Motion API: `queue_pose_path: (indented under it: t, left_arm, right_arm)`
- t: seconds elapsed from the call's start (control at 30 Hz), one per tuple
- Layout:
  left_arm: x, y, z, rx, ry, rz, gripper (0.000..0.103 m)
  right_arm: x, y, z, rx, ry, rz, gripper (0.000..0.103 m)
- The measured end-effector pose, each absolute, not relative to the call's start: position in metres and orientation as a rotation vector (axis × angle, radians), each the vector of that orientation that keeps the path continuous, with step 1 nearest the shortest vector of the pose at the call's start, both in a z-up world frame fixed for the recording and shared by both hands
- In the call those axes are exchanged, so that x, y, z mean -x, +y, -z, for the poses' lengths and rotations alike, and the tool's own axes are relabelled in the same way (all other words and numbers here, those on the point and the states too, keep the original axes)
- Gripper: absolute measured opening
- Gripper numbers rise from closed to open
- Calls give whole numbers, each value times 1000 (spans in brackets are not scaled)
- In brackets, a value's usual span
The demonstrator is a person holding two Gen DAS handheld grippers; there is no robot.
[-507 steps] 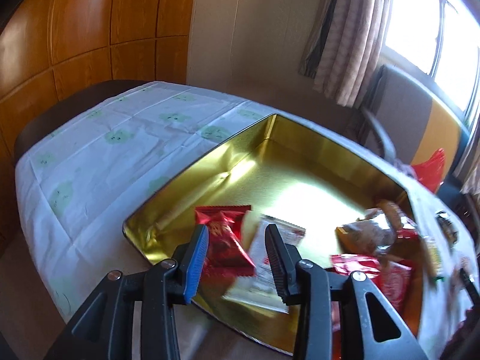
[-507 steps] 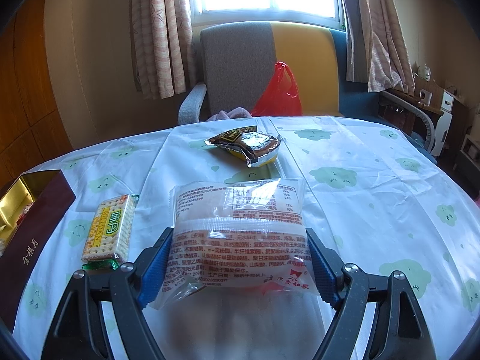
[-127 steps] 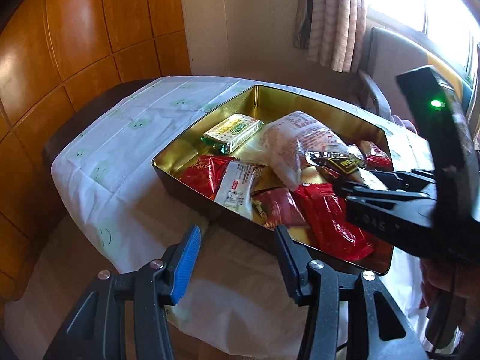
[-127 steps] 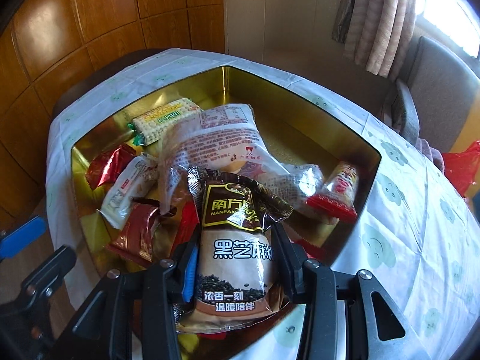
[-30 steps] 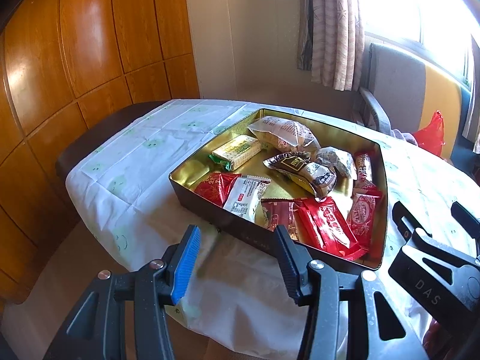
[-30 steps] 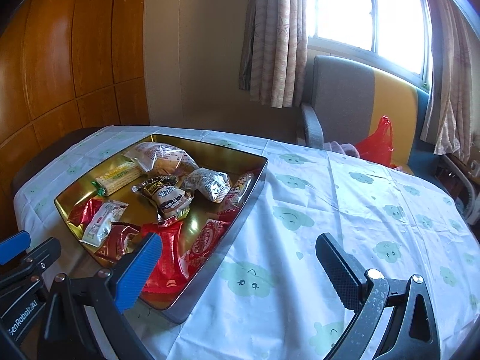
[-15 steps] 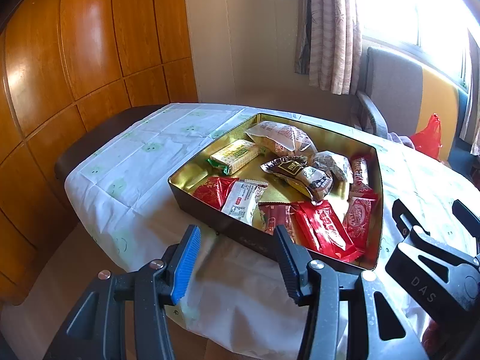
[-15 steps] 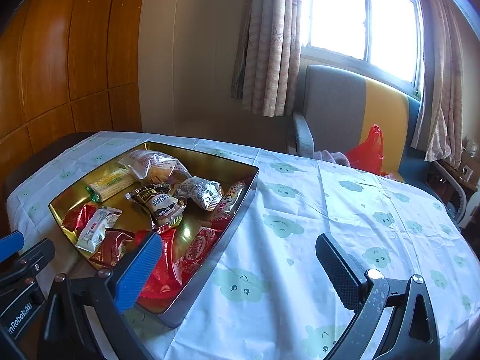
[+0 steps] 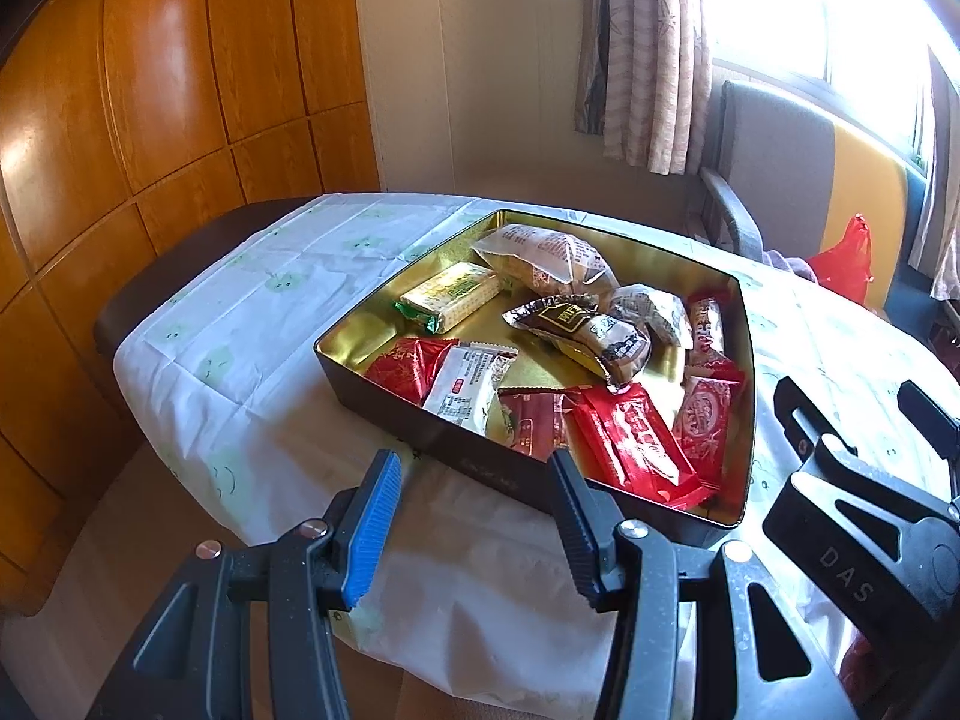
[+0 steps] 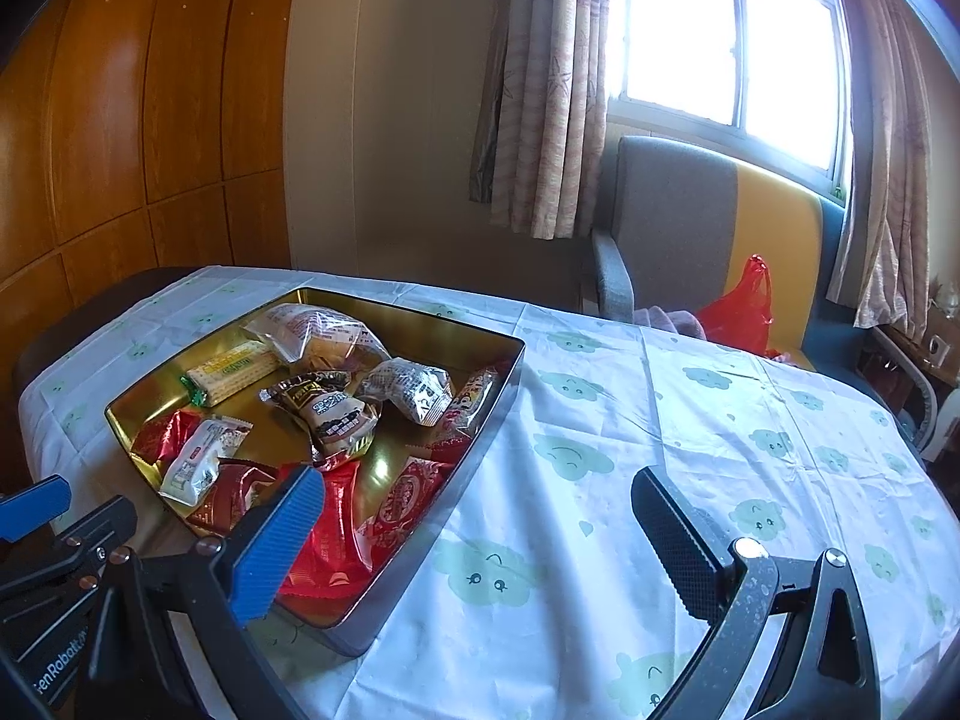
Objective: Organize snacks
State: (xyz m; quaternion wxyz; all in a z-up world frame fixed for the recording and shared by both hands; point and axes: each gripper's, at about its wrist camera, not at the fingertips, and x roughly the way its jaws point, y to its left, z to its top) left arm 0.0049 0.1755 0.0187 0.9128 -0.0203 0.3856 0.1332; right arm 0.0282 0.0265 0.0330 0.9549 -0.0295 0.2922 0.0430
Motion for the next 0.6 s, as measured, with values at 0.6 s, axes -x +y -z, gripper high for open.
queue_pose_path:
  t: [0.6]
  left_arm:
    - [-3, 176, -21, 35, 776, -302, 51]
  right_arm:
    - [-29, 26, -32, 64, 598, -88, 103]
